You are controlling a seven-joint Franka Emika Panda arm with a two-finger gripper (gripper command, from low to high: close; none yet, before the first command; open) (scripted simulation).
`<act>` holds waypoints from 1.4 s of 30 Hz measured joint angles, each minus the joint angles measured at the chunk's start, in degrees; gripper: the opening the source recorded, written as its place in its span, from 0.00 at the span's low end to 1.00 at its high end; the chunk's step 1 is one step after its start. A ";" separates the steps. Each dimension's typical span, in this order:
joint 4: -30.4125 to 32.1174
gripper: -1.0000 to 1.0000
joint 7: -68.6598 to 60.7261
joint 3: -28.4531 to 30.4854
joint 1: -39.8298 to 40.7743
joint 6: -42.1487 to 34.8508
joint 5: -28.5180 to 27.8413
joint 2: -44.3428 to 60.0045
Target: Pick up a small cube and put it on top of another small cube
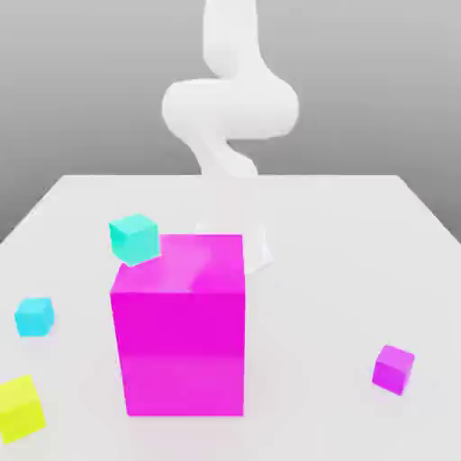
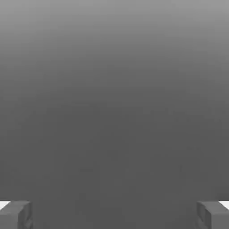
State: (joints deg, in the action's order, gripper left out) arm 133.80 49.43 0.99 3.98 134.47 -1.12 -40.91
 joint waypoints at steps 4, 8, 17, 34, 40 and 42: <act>3.33 0.50 5.81 2.10 6.42 4.43 -1.68 8.11; 6.52 0.50 11.14 4.79 12.29 8.66 -2.93 15.89; 13.75 0.50 20.65 13.30 23.23 18.35 -2.34 33.41; 16.86 0.00 13.70 7.31 40.85 35.92 18.28 61.22; 17.66 0.00 15.80 9.64 39.13 33.31 15.63 57.84; 18.55 0.00 18.44 11.90 37.66 30.35 12.11 53.90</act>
State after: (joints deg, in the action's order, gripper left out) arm 152.35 67.88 12.89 41.63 164.82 10.99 12.99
